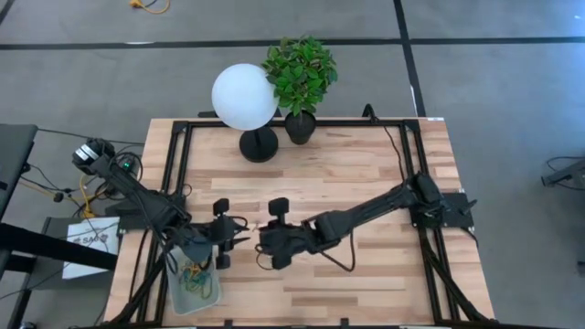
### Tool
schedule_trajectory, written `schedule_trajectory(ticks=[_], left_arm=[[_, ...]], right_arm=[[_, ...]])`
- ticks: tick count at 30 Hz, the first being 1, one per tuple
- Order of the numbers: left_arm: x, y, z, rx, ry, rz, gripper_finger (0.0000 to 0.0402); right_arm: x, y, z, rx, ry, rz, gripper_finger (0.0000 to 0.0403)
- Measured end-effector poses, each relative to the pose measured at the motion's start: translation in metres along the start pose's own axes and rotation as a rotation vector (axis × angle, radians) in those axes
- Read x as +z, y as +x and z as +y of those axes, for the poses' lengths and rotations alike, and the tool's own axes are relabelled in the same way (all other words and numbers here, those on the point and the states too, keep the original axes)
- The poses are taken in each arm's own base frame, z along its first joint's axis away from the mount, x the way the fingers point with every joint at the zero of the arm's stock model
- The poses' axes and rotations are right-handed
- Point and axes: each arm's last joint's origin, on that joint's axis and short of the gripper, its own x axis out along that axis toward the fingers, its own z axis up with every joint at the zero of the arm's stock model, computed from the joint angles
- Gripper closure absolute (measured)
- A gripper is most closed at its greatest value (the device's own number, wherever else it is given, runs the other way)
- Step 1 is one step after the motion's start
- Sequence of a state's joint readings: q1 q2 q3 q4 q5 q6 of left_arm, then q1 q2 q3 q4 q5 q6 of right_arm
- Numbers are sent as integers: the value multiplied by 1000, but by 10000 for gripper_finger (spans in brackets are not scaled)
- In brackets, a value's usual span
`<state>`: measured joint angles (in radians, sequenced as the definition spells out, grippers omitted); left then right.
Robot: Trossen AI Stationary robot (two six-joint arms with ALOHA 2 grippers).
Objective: Pick and place items into bin
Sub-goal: Put the red rubber band into the gray bin
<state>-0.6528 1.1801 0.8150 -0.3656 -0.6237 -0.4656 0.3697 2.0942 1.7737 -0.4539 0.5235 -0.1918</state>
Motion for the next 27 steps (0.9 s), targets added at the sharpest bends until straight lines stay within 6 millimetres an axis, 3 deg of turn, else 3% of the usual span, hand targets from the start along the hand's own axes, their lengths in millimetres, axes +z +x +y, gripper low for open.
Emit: schedule_trajectory(ticks=[6,13,27], left_arm=[[-2,4,10,122,43,14,268],[-1,6,13,109,73,27,232],[1,7,17,164,68,7,228]], right_arm=[[8,-1,-1,-6,-8,-77,403],[13,3,-11,-40,7,-131,403],[19,6,-22,1,41,-215,403]])
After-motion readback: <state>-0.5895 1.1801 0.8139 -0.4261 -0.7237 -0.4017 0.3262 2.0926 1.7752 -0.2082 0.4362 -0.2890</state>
